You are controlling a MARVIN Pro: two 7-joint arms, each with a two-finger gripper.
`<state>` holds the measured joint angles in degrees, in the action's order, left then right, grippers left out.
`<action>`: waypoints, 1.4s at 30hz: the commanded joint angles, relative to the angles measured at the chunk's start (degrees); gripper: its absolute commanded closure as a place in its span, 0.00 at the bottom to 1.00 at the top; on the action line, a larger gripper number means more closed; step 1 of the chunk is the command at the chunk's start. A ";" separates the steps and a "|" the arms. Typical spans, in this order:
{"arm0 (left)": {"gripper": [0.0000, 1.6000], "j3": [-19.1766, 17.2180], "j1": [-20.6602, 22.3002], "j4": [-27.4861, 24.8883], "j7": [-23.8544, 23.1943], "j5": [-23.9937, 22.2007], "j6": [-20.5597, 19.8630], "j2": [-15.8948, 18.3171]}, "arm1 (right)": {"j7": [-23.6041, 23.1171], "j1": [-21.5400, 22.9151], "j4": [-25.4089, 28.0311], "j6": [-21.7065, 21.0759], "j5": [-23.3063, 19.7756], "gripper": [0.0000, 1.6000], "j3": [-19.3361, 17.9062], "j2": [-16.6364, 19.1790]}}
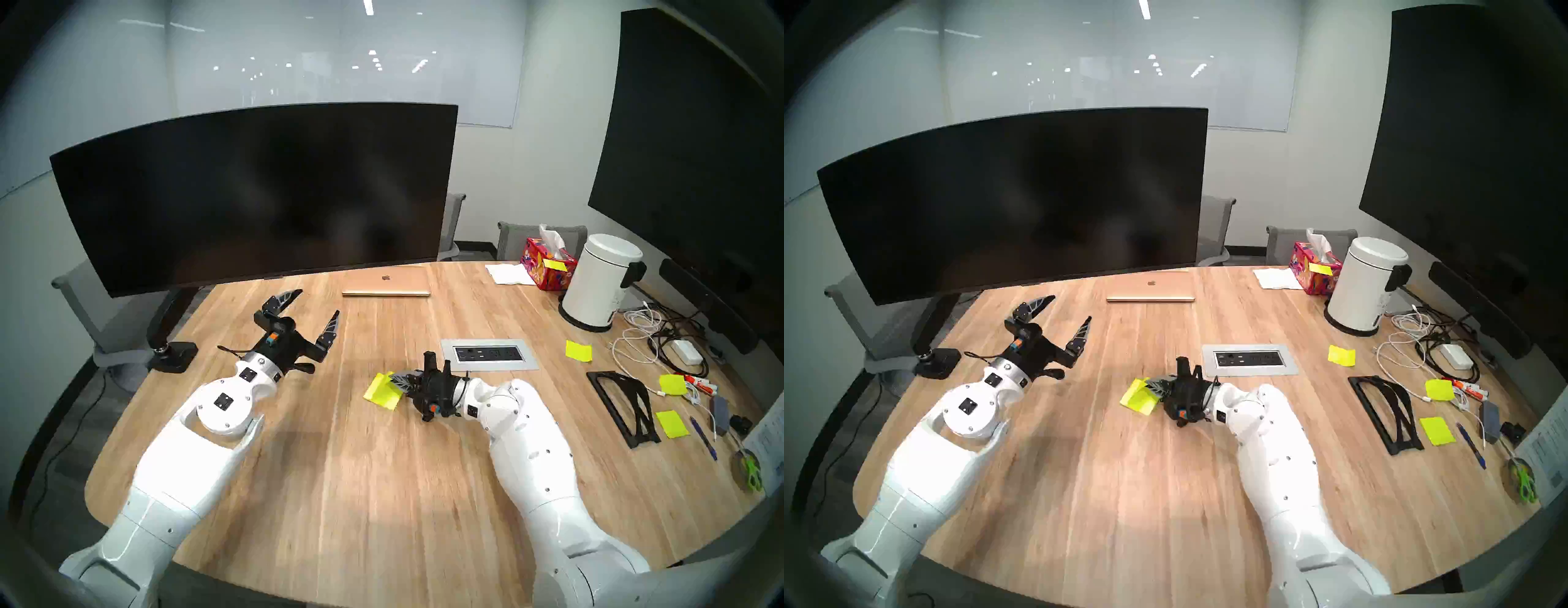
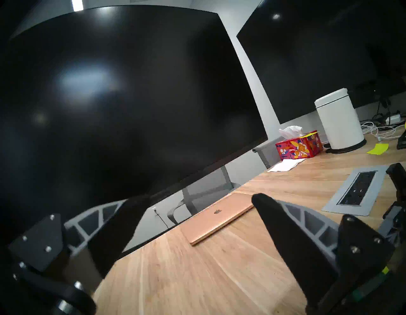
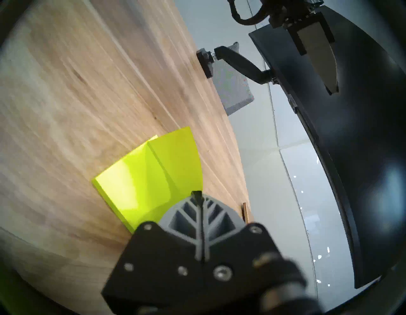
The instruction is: Peel one sticky note off the pad and stick it onto the monitor, then press it flat
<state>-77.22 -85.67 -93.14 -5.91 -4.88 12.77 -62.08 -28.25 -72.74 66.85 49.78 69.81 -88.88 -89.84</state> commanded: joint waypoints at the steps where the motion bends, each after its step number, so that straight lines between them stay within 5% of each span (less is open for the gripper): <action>1: 0.00 0.28 -0.39 -2.33 -0.55 0.23 0.64 0.37 | 0.15 -0.59 -0.92 -0.20 0.15 1.00 -0.13 0.15; 31: 0.00 0.20 -3.07 -5.65 -1.32 -0.16 -0.47 1.01 | 2.56 0.20 -2.87 -0.65 0.89 1.00 0.28 -0.07; 33: 0.42 0.27 -3.45 -6.11 -1.28 -0.17 -0.50 1.15 | 2.59 0.20 -2.93 -0.63 0.84 1.00 0.25 -0.06; 37: 0.68 0.27 -4.63 -7.23 -1.24 -0.39 -0.69 1.44 | 2.16 0.05 -2.37 -0.68 0.65 1.00 0.30 -0.14; 38: 1.00 0.27 -4.97 -7.46 -1.25 -0.46 -0.63 1.53 | 2.04 0.02 -2.22 -0.71 0.58 1.00 0.31 -0.18; 42: 1.00 0.16 -6.06 -8.08 -1.02 -0.52 -0.59 1.77 | 1.89 0.18 -2.19 -0.81 0.64 1.00 0.45 -0.26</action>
<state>-76.88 -90.38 -98.69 -7.09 -5.45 12.19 -60.74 -25.67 -71.54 64.79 49.23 70.69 -88.50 -89.83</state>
